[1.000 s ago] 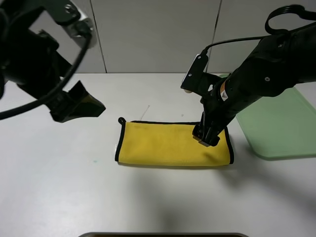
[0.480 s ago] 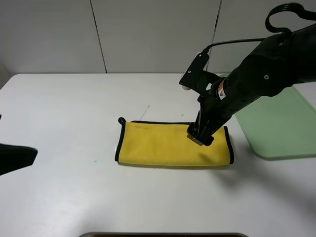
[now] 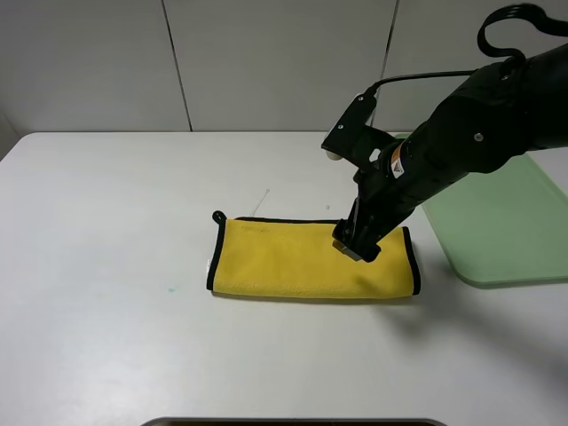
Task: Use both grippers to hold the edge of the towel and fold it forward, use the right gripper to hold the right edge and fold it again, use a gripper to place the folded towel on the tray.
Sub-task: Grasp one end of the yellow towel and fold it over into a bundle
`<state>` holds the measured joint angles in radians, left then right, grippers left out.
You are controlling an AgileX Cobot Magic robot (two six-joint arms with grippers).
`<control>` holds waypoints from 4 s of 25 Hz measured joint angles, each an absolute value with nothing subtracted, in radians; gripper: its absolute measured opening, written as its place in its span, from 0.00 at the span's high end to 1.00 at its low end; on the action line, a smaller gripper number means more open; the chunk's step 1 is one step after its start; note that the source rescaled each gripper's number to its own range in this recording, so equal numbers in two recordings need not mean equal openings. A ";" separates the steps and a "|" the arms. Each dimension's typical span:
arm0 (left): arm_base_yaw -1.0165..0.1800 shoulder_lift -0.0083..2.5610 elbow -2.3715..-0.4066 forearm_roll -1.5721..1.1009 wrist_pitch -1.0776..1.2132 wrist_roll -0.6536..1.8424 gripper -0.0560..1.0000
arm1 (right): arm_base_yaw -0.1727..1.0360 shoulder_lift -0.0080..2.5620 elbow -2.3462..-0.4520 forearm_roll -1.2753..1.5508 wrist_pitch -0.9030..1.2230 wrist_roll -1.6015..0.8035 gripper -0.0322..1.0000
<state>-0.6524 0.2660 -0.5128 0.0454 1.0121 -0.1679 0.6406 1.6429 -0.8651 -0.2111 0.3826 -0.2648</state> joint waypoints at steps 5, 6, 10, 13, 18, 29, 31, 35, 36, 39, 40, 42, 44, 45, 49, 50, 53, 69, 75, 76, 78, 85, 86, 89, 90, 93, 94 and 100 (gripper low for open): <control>-0.652 0.219 -0.513 0.113 1.117 -0.221 0.00 | 0.641 1.643 -0.865 -0.194 0.381 -0.264 0.00; -0.652 0.216 -0.513 0.122 1.117 -0.225 0.00 | 0.641 1.643 -0.865 -0.191 0.379 -0.264 0.00; -0.652 0.215 -0.502 0.180 1.089 -0.231 0.00 | 0.641 1.643 -0.865 -0.172 0.377 -0.264 0.00; -0.652 0.215 -0.498 0.197 1.079 -0.231 0.00 | 0.641 1.643 -0.865 -0.166 0.375 -0.264 0.00; -0.652 0.215 -0.498 0.200 1.078 -0.231 0.00 | 0.641 1.643 -0.865 -0.152 0.363 -0.264 0.00; -0.501 0.215 -0.498 0.211 1.077 -0.231 0.00 | 0.641 1.643 -0.865 -0.009 0.349 -0.250 0.00; -0.410 0.215 -0.498 0.211 1.077 -0.231 0.00 | 0.641 1.643 -0.865 0.028 0.349 -0.216 0.00; -0.236 0.215 -0.498 0.212 1.077 -0.231 0.00 | 0.641 1.643 -0.865 0.053 0.349 -0.078 0.00; -0.201 0.215 -0.498 0.212 1.077 -0.231 0.00 | 0.641 1.643 -0.865 0.053 0.349 -0.036 0.00; -0.096 0.215 -0.498 0.212 1.077 -0.231 0.00 | 0.641 1.643 -0.865 0.053 0.349 0.088 0.00; -0.064 0.215 -0.498 0.212 1.077 -0.231 0.00 | 0.641 1.643 -0.865 0.053 0.350 0.133 0.00; -0.008 0.215 -0.498 0.212 1.077 -0.231 0.00 | 0.641 1.643 -0.865 0.053 0.350 0.213 0.00; 0.028 0.215 -0.498 0.212 1.077 -0.231 0.00 | 0.641 1.643 -0.865 0.049 0.354 0.289 0.00; 0.042 0.215 -0.498 0.212 1.077 -0.231 0.00 | 0.641 1.643 -0.865 0.043 0.360 0.318 0.00; 0.057 0.215 -0.498 0.215 1.077 -0.231 0.00 | 0.641 1.643 -0.865 -0.017 0.392 0.462 0.00; 0.057 0.215 -0.498 0.215 1.077 -0.231 0.00 | 0.641 1.643 -0.865 -0.040 0.403 0.499 0.00; 0.057 0.215 -0.498 0.215 1.077 -0.231 0.00 | 0.641 1.643 -0.865 -0.100 0.441 0.586 0.00; 0.057 0.215 -0.498 0.217 1.077 -0.231 0.00 | 0.563 1.674 -0.865 -0.166 0.536 0.604 0.00; 0.057 0.215 -0.498 0.217 1.077 -0.231 0.00 | 0.538 1.743 -0.865 -0.156 0.535 0.563 0.00; 0.057 0.215 -0.498 0.217 1.077 -0.231 0.00 | 0.533 1.754 -0.865 -0.157 0.531 0.558 0.00; 0.057 0.215 -0.498 0.217 1.077 -0.231 0.00 | 0.523 1.775 -0.865 -0.156 0.524 0.540 0.00; 0.057 0.215 -0.498 0.217 1.077 -0.231 0.00 | 0.450 1.795 -0.865 -0.139 0.504 0.461 0.00; 0.057 0.215 -0.498 0.217 1.077 -0.231 0.00 | 0.440 1.795 -0.865 -0.131 0.503 0.445 0.00; 0.057 0.215 -0.498 0.217 1.077 -0.231 0.00 | 0.419 1.799 -0.865 -0.101 0.502 0.392 0.00; 0.057 0.215 -0.498 0.217 1.077 -0.231 0.00 | 0.413 1.799 -0.865 -0.091 0.502 0.374 0.00; 0.057 0.215 -0.498 0.217 1.077 -0.231 0.00 | 0.408 1.801 -0.865 -0.074 0.494 0.342 0.00; 0.057 0.215 -0.498 0.217 1.077 -0.231 0.00 | 0.408 1.801 -0.865 -0.073 0.490 0.340 0.00; 0.057 0.215 -0.498 0.217 1.077 -0.231 0.00 | 0.408 1.822 -0.866 -0.056 0.471 0.309 0.00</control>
